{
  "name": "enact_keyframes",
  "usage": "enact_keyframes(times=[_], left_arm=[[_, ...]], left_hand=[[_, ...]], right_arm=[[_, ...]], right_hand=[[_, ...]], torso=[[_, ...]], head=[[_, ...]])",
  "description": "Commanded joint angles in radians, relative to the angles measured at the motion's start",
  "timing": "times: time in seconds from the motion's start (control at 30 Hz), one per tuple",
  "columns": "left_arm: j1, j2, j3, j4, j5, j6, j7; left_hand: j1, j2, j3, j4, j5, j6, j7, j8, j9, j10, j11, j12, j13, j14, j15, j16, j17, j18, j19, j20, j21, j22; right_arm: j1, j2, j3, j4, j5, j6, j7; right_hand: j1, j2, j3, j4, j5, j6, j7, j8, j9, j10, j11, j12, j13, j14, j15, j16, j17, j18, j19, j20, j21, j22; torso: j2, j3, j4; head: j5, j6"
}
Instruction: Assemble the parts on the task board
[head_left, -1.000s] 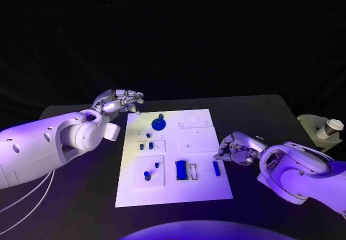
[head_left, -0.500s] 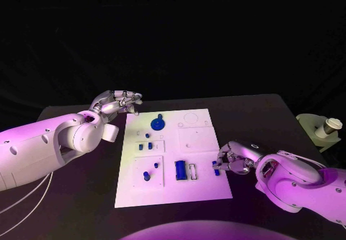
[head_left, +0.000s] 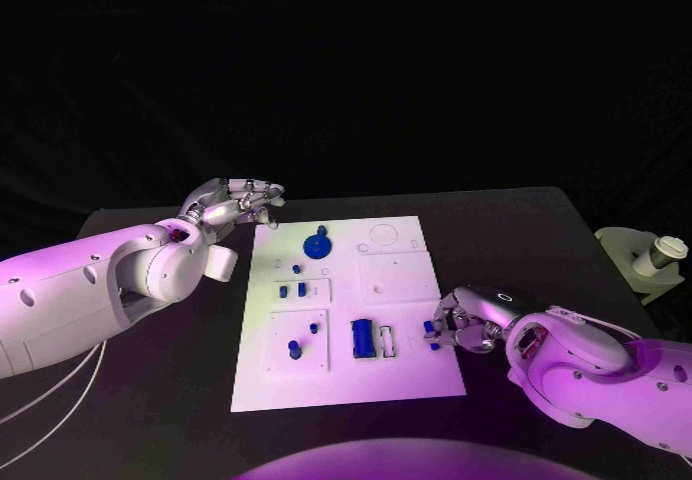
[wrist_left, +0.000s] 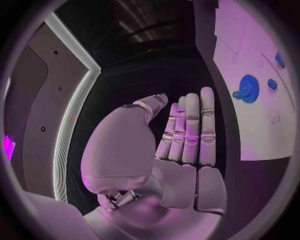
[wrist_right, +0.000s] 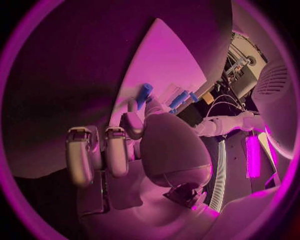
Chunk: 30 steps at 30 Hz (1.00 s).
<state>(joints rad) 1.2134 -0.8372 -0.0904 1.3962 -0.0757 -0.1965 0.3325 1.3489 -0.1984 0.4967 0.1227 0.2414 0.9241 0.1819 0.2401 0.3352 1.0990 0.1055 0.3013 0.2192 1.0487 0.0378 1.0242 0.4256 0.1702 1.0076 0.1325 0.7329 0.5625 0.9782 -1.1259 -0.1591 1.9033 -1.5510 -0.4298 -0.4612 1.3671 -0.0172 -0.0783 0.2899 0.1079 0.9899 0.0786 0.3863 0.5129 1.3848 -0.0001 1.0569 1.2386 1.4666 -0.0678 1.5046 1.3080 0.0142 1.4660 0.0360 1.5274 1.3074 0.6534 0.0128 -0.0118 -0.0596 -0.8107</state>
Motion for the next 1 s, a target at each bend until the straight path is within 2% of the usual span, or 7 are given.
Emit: enact_keyframes(times=[0.03,0.2,0.37,0.53,0.77,0.97,1.0], left_arm=[[0.000,0.000,0.001,0.003,0.005,0.016,0.008],[0.000,-0.001,0.000,0.003,0.005,0.018,0.007],[0.000,-0.002,0.000,0.004,0.005,0.019,0.005],[0.000,-0.004,0.000,0.005,0.005,0.019,0.003],[0.000,-0.004,0.000,0.006,0.004,0.019,0.001],[0.000,-0.005,0.000,0.007,0.004,0.018,0.001],[0.000,-0.005,0.000,0.007,0.004,0.018,0.001]], left_hand=[[0.002,0.001,0.002,0.003,0.005,-0.004,-0.001,-0.004,-0.001,-0.007,0.003,0.004,0.001,-0.005,0.002,0.006,-0.002,0.013,0.003,0.002,-0.004,-0.001],[0.003,0.001,0.002,0.004,0.005,-0.004,-0.001,-0.003,-0.001,-0.007,0.003,0.005,0.002,-0.005,0.002,0.006,-0.002,0.013,0.004,0.002,-0.006,-0.002],[0.003,0.001,0.002,0.004,0.005,-0.004,-0.001,-0.003,-0.001,-0.007,0.003,0.005,0.002,-0.005,0.002,0.006,-0.002,0.013,0.004,0.002,-0.006,-0.002],[0.003,0.001,0.002,0.004,0.005,-0.004,-0.001,-0.003,-0.001,-0.007,0.003,0.005,0.002,-0.005,0.002,0.006,-0.002,0.013,0.004,0.002,-0.006,-0.002],[0.002,0.002,0.002,0.005,0.005,-0.004,-0.001,-0.003,-0.001,-0.008,0.003,0.006,0.002,-0.005,0.002,0.007,-0.002,0.013,0.004,0.002,-0.007,-0.002],[0.003,0.002,0.002,0.005,0.005,-0.004,-0.001,-0.003,-0.001,-0.008,0.003,0.006,0.002,-0.005,0.002,0.007,-0.003,0.013,0.005,0.002,-0.007,-0.002],[0.003,0.002,0.002,0.005,0.005,-0.004,-0.001,-0.003,-0.001,-0.008,0.003,0.006,0.002,-0.005,0.002,0.007,-0.003,0.013,0.005,0.002,-0.007,-0.002]], right_arm=[[-0.008,0.004,-0.004,-0.006,-0.050,0.044,-0.041],[-0.019,0.020,-0.004,-0.010,-0.069,0.045,-0.053],[-0.029,0.033,-0.004,-0.011,-0.092,0.054,-0.064],[-0.033,0.039,-0.004,-0.010,-0.143,0.088,-0.073],[-0.034,0.047,-0.004,-0.008,-0.199,0.128,-0.079],[-0.034,0.051,-0.004,-0.004,-0.206,0.113,-0.080],[-0.034,0.052,-0.004,-0.001,-0.205,0.104,-0.080]], right_hand=[[-0.008,-0.004,-0.006,0.001,-0.005,0.009,-0.001,-0.003,-0.002,0.006,0.001,0.004,0.001,0.071,0.005,0.002,0.086,-0.006,0.092,0.010,0.006,0.253],[0.001,-0.013,-0.003,-0.002,-0.008,0.018,-0.005,0.000,0.001,0.006,-0.002,0.005,0.002,0.071,0.003,0.003,0.088,-0.007,0.092,0.009,0.008,0.254],[0.091,-0.013,0.041,-0.028,-0.006,0.025,-0.014,-0.001,0.001,0.006,-0.011,0.010,0.008,0.072,-0.006,0.004,0.092,-0.008,0.094,0.002,0.013,0.255],[0.143,-0.037,0.073,-0.036,-0.003,0.036,-0.017,-0.002,0.000,0.006,-0.014,0.015,0.013,0.073,-0.008,0.007,0.102,-0.008,0.095,-0.002,0.016,0.256],[0.182,-0.078,0.131,-0.019,0.077,0.046,-0.015,-0.012,-0.009,0.001,-0.013,0.010,0.014,0.073,-0.007,0.006,0.102,-0.008,0.094,-0.002,0.014,0.255],[0.212,-0.081,0.189,-0.016,0.116,0.051,-0.015,-0.016,-0.012,-0.002,-0.015,0.009,0.014,0.073,-0.010,0.007,0.105,-0.008,0.095,-0.004,0.015,0.256],[0.213,-0.093,0.229,-0.007,0.169,0.056,-0.016,-0.015,-0.011,-0.001,-0.017,0.011,0.016,0.073,-0.009,0.007,0.106,-0.009,0.095,-0.004,0.017,0.256]], torso=[[0.000,0.0004,-0.0014],[0.000,0.0006,-0.0018],[0.000,0.0016,-0.0006],[0.000,-0.0006,-0.0020],[-0.001,-0.0001,-0.0007],[-0.001,-0.0001,-0.0002],[-0.001,-0.0001,-0.0002]], head=[[0.001,-0.001],[0.002,0.000],[0.003,-0.001],[0.005,-0.003],[0.006,-0.003],[0.006,-0.003],[0.006,-0.003]])
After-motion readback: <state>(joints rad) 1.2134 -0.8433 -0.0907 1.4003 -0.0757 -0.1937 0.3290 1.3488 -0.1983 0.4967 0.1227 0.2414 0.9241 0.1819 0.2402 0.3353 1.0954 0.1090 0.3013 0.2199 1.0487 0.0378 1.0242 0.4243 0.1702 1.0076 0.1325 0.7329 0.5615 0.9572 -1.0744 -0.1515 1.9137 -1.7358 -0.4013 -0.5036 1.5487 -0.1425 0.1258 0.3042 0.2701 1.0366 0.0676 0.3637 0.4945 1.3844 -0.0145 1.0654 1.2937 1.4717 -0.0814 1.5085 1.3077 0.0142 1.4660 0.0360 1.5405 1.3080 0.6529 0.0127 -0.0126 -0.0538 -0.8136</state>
